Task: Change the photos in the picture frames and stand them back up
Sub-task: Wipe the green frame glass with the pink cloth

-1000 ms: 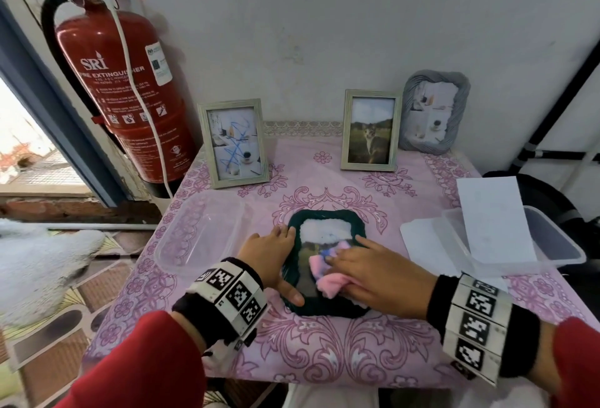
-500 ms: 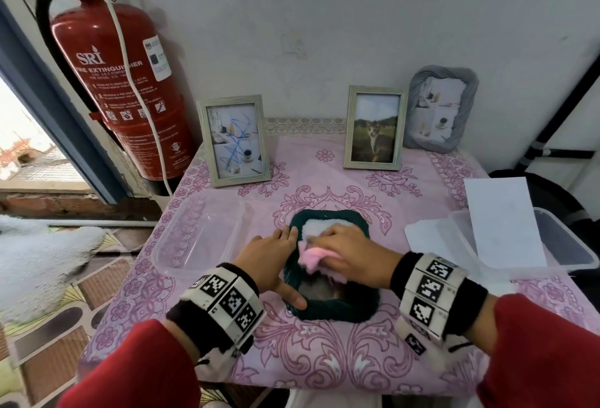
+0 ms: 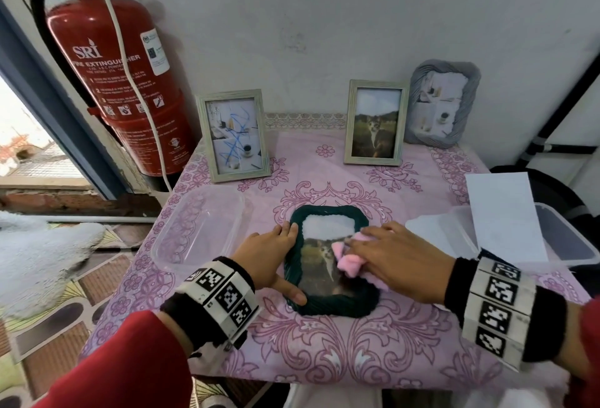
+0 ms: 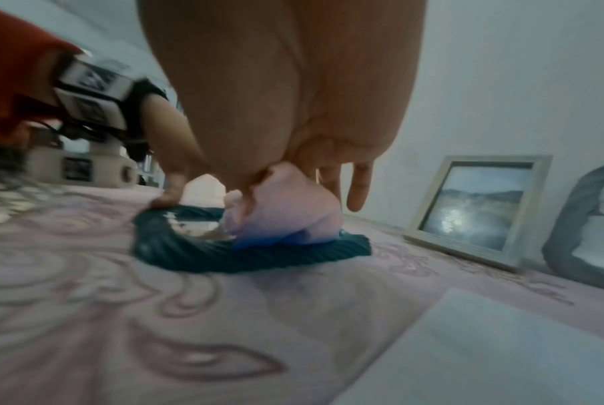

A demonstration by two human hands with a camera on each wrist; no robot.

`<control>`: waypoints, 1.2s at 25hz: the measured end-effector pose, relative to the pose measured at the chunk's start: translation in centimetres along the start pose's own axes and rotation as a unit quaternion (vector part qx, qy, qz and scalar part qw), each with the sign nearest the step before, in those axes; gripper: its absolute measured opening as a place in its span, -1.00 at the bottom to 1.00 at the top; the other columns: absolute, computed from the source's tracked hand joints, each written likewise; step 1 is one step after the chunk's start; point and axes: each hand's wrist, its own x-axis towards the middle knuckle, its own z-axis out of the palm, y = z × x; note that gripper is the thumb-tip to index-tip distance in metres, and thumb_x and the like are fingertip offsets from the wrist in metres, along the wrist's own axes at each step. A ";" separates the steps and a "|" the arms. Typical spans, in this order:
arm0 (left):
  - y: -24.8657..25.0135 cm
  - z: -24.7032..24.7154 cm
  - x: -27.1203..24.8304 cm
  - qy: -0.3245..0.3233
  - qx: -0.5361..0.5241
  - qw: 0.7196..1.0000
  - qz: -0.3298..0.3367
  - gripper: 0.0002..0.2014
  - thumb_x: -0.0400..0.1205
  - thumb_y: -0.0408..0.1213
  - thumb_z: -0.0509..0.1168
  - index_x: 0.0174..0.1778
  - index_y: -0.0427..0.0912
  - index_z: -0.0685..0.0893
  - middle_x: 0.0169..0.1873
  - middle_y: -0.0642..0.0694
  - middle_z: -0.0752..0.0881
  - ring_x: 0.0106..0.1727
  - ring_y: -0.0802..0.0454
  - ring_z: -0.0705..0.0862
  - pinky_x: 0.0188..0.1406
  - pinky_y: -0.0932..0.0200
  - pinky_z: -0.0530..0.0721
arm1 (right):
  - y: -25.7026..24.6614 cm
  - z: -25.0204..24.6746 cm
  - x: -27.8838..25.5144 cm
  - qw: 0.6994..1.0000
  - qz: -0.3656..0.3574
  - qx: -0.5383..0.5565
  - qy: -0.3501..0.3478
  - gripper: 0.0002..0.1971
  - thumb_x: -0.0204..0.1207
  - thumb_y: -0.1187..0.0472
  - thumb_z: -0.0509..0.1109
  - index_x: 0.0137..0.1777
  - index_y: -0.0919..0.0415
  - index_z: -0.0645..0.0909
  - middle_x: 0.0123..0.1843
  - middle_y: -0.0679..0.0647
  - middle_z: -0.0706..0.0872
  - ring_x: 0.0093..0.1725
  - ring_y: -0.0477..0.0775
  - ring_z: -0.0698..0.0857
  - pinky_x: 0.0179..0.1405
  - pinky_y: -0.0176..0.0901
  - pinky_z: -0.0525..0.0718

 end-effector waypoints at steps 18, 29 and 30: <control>-0.6 0.7 -0.1 0.011 0.003 1.000 0.004 0.26 0.24 0.36 0.41 0.65 -0.19 -0.15 0.67 -0.12 -0.06 0.58 -0.07 0.29 0.50 -0.12 0.31 | -0.5 0.2 0.0 0.999 -0.022 -0.031 -0.025 -0.60 0.65 -0.10 0.02 0.43 -0.02 0.35 0.46 -0.03 0.52 0.56 0.07 0.36 0.56 0.23 0.10; 0.5 -0.1 0.2 -0.005 0.018 1.000 -0.011 0.27 0.26 0.28 0.46 0.63 -0.32 -0.14 0.65 -0.27 -0.03 0.55 -0.19 0.32 0.47 -0.12 0.38 | -1.9 0.8 2.3 0.992 -0.017 0.109 -0.063 -0.59 0.69 0.00 0.07 0.52 -0.04 0.30 0.65 -0.07 0.22 0.62 -0.09 0.15 0.53 -0.08 0.04; 0.5 -0.1 0.2 -0.009 0.019 1.000 -0.011 0.27 0.27 0.27 0.46 0.63 -0.33 -0.14 0.65 -0.28 -0.03 0.55 -0.19 0.32 0.47 -0.11 0.39 | -2.3 0.9 1.5 0.992 -0.029 0.105 -0.056 -0.62 0.69 0.02 0.07 0.49 -0.04 0.33 0.62 -0.07 0.30 0.60 -0.06 0.21 0.52 -0.07 0.07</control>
